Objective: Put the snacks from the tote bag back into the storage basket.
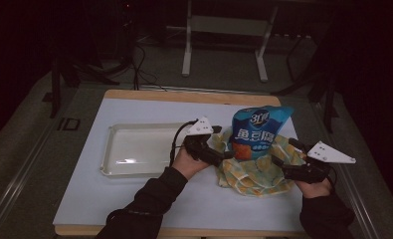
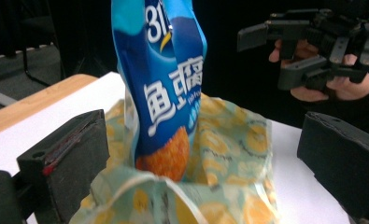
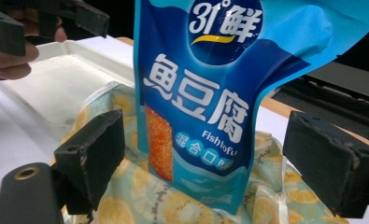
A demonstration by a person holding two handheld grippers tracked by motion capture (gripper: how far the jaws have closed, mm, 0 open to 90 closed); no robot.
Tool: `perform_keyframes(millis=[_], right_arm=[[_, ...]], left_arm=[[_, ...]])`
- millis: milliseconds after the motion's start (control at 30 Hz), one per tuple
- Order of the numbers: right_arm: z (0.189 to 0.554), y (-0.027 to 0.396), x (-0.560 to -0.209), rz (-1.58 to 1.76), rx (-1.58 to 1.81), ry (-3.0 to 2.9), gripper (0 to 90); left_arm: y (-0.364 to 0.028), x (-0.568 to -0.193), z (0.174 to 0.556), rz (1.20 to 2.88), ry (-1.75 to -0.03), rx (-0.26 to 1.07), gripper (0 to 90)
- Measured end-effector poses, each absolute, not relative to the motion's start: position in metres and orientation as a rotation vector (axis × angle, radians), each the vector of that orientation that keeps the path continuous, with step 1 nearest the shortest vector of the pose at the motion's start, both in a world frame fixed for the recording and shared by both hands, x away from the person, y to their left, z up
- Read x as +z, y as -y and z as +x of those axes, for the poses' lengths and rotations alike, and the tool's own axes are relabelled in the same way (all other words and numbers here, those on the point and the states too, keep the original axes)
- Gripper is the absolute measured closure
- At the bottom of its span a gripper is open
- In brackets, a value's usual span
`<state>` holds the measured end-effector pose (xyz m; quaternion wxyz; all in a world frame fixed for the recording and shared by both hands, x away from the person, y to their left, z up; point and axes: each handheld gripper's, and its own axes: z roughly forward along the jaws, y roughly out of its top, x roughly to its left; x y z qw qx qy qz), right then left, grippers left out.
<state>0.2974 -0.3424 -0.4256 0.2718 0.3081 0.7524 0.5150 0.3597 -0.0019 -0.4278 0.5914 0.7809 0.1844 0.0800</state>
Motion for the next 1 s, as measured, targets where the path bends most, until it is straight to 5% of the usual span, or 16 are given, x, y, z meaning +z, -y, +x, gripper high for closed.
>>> perform_keyframes(millis=[433,1000], right_arm=[[0.327,0.344,-0.430,0.874,1.366,-2.033,16.3],[0.362,0.340,-0.444,0.880,1.370,-2.101,46.3]], left_arm=[[0.026,-0.434,0.394,1.813,-0.489,0.172,9.8],[0.044,-0.447,0.408,1.867,-0.539,0.223,37.3]])
